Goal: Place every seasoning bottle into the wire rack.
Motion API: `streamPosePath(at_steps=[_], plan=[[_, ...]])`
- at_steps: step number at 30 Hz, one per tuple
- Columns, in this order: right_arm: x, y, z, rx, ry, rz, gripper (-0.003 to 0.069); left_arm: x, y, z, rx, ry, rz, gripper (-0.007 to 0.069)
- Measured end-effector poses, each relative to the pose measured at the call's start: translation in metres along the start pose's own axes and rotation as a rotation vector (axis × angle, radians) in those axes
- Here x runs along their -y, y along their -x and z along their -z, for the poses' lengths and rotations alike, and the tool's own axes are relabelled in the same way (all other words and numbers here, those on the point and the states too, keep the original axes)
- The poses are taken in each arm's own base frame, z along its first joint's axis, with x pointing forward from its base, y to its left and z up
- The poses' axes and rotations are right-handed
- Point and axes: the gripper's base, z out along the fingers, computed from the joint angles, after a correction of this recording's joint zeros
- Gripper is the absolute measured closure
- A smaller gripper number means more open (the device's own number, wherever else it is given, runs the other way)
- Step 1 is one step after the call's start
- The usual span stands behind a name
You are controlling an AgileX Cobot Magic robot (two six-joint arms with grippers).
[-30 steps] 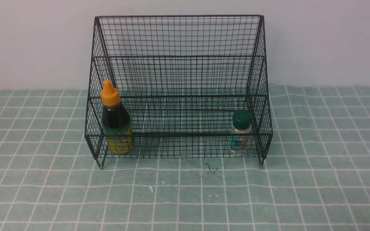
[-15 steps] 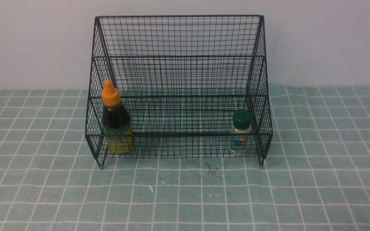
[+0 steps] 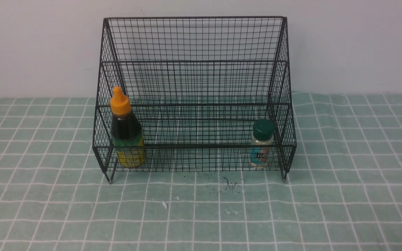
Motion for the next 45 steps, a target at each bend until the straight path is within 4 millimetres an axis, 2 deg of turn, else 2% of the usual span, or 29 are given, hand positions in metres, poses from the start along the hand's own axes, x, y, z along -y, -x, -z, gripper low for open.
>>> streamPosePath(at_steps=[2, 6, 7, 11, 45], plan=[[0.0, 0.0, 0.0, 0.0, 0.0, 0.0, 0.0672, -0.004, -0.03, -0.001, -0.002, 0.057, -0.023, 0.0631], [0.0, 0.0, 0.0, 0.0, 0.0, 0.0, 0.0672, -0.01, -0.065, -0.008, -0.042, 0.117, -0.031, 0.0631], [0.0, 0.0, 0.0, -0.002, 0.0, 0.0, 0.0672, -0.012, -0.081, -0.013, -0.087, 0.14, -0.022, 0.0631], [0.0, 0.0, 0.0, -0.002, 0.0, 0.0, 0.0672, -0.016, -0.108, -0.019, -0.169, 0.161, -0.011, 0.0631], [0.0, 0.0, 0.0, -0.003, 0.0, 0.018, 0.0672, -0.016, -0.107, -0.02, -0.137, 0.164, -0.014, 0.0631]])
